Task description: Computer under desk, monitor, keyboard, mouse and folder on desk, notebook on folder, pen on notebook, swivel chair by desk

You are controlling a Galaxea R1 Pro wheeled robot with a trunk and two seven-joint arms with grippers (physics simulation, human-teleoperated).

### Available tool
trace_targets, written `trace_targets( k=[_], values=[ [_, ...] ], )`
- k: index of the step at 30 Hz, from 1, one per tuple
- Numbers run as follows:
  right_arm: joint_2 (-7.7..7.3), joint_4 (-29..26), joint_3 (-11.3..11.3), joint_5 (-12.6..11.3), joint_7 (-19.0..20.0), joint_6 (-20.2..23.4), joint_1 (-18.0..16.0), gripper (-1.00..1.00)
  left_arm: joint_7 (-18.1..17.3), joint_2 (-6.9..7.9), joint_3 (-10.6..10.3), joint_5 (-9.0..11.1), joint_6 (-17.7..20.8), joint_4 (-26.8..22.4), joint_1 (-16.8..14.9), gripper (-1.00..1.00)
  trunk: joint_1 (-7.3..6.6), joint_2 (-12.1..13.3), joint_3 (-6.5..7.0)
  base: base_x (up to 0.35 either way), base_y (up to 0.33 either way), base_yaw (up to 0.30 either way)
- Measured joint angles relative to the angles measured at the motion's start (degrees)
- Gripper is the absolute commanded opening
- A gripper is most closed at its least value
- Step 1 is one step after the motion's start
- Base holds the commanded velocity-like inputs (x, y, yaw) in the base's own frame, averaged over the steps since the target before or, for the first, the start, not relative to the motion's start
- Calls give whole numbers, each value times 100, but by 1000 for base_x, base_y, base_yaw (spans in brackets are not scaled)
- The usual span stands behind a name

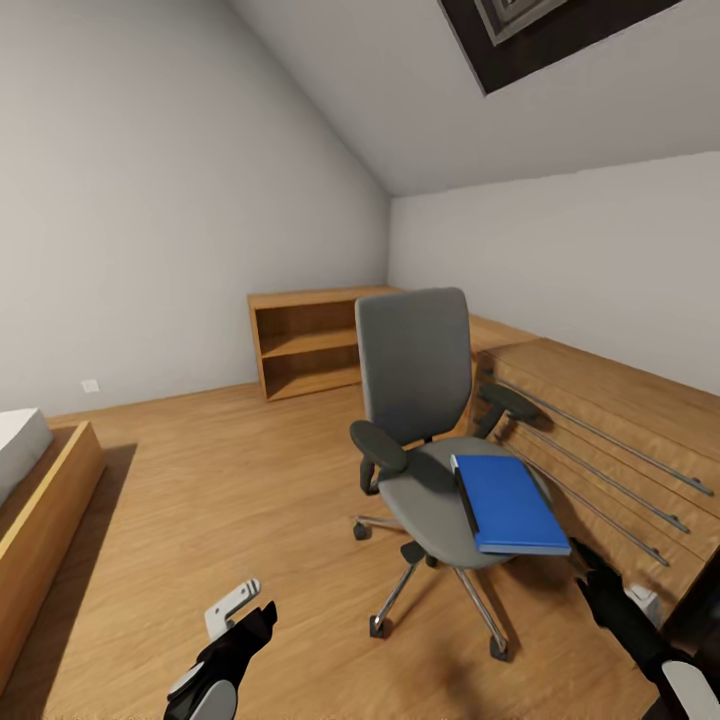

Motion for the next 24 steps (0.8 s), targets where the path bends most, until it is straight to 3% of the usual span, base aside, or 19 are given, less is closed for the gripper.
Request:
trace_targets(
  k=[3,16,21,24],
  values=[
    [-8,-8,173,8,83,1,0,100,1,0,-16,-3,0,1,0,100,66,-120,-54,0,0,0],
    [14,-18,179,17,98,-61,0,100,1,0,-19,-2,5,1,0,100,352,-642,-287,0,0,0],
    [8,-14,174,16,99,-65,0,100,-6,0,-48,-3,1,1,0,100,352,-643,-288,0,0,0],
    [6,-12,171,16,99,-65,0,100,-4,6,-227,-10,-4,1,0,100,352,-643,-288,11,0,0]
  ],
)
